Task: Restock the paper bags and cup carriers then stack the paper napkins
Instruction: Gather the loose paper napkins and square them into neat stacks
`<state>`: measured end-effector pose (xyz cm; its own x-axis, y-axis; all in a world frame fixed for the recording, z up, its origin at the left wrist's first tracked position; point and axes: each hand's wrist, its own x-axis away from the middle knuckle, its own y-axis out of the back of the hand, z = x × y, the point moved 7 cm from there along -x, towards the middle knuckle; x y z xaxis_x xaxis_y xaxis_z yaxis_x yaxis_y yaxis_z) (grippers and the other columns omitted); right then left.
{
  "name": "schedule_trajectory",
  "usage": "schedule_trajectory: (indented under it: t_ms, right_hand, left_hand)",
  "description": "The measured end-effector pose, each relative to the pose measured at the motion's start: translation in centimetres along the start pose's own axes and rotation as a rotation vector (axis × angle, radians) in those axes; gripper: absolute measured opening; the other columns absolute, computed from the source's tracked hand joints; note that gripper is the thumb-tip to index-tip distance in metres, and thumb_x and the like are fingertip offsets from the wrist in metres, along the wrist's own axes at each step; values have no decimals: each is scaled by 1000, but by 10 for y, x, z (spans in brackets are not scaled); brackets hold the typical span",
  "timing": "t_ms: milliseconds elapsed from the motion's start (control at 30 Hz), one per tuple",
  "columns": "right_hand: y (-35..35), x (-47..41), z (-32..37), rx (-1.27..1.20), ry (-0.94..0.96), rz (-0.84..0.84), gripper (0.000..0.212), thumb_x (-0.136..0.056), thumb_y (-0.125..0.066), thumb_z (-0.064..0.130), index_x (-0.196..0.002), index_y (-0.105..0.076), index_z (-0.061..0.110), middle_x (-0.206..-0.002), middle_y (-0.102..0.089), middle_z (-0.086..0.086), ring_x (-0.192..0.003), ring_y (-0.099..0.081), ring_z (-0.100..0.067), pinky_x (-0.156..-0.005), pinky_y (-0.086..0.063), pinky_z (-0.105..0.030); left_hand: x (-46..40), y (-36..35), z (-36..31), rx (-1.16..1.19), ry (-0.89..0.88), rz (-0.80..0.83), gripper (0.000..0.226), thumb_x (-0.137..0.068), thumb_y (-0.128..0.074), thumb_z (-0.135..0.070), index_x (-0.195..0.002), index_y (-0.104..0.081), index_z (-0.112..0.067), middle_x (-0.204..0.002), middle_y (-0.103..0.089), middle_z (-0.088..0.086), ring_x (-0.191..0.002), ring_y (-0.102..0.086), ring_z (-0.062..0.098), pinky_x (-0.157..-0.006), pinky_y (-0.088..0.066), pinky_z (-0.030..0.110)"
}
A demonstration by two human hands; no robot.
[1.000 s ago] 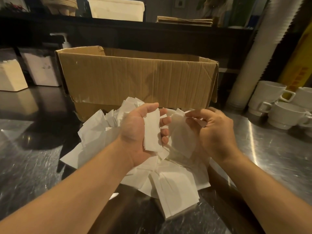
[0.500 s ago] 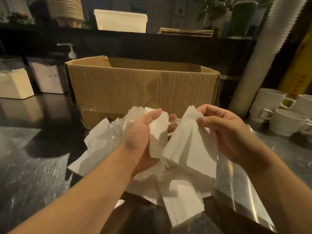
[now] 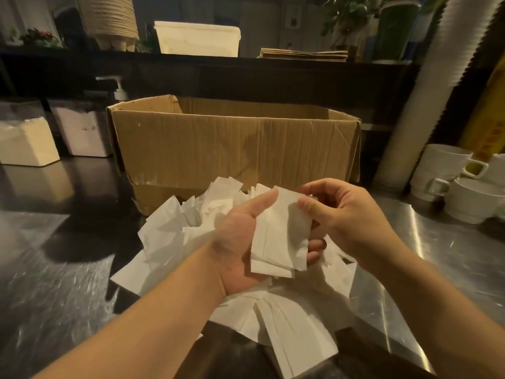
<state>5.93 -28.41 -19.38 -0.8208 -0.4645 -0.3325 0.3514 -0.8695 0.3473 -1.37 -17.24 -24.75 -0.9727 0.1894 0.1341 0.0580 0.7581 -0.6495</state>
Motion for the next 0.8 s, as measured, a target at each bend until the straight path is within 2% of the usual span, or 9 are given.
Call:
schedule_trajectory:
  t_ms: [100,200,300,367,433,500,567,667,800]
  right_hand:
    - [8,2,-1,-22,-12,16,4,-89,-71,24,-93,-73,24,-85,-75,9,-79,-72,-8,-60,-57,-17]
    - [8,4,-3,-221,-61,103,19,-80,-72,31,-92,-75,17,-86,-77,3,-80,-74,-15,-62,-57,-21]
    - [-2,9,-8,-327,-113,131,19,-83,-73,27,-96,-74,13,-88,-77,0,-80,-75,-19,-64,-58,-25]
    - [-6,11,-11,-258,-99,62,15,-89,-73,25,-101,-71,18,-92,-75,1,-81,-75,-18,-63,-61,-27]
    - [-6,11,-11,-79,-50,-14,20,-91,-72,33,-110,-68,30,-105,-67,6,-91,-71,-17,-68,-64,-29]
    - [-7,10,-5,53,19,-19,24,-94,-66,41,-118,-66,39,-112,-57,14,-104,-63,-14,-79,-64,-33]
    - [-12,12,-1,69,49,47,25,-93,-62,46,-116,-67,42,-108,-55,18,-107,-60,-14,-84,-63,-36]
    - [-19,14,1,81,41,129,26,-83,-57,54,-104,-68,46,-103,-55,19,-105,-61,-14,-84,-62,-33]
    - [-1,5,-5,19,63,32,18,-100,-58,34,-113,-70,35,-111,-64,19,-101,-64,-2,-71,-57,-13]
  left_hand:
    - [-3,-1,1,-20,30,43,64,-103,-43,-55,-138,-66,-7,-139,-63,23,-121,-60,41,-115,-40,57]
    - [-2,-9,4,-73,39,139,71,-101,-44,-67,-143,-62,-13,-144,-59,19,-132,-53,42,-119,-35,58]
    - [-4,-13,8,-96,33,223,78,-93,-59,-66,-150,-53,-13,-130,-56,17,-113,-55,37,-105,-41,53]
    - [-2,-14,9,-111,54,210,70,-89,-73,-55,-144,-60,-15,-124,-52,18,-100,-57,31,-94,-45,47]
    - [0,-12,12,-102,89,158,56,-83,-82,-46,-128,-71,-13,-113,-60,17,-93,-59,28,-88,-47,42]
    - [2,-11,15,-96,131,152,52,-87,-80,-44,-126,-70,-11,-109,-61,16,-98,-57,30,-92,-45,43]
    - [2,-11,17,-100,145,139,53,-90,-78,-43,-130,-66,-10,-113,-58,17,-109,-51,36,-99,-39,47]
    - [1,-7,17,-98,156,95,56,-85,-81,-40,-131,-66,-12,-109,-61,17,-98,-56,32,-91,-43,44]
    - [4,-9,15,-21,191,107,57,-91,-71,-43,-135,-64,-7,-120,-57,16,-93,-58,30,-89,-44,43]
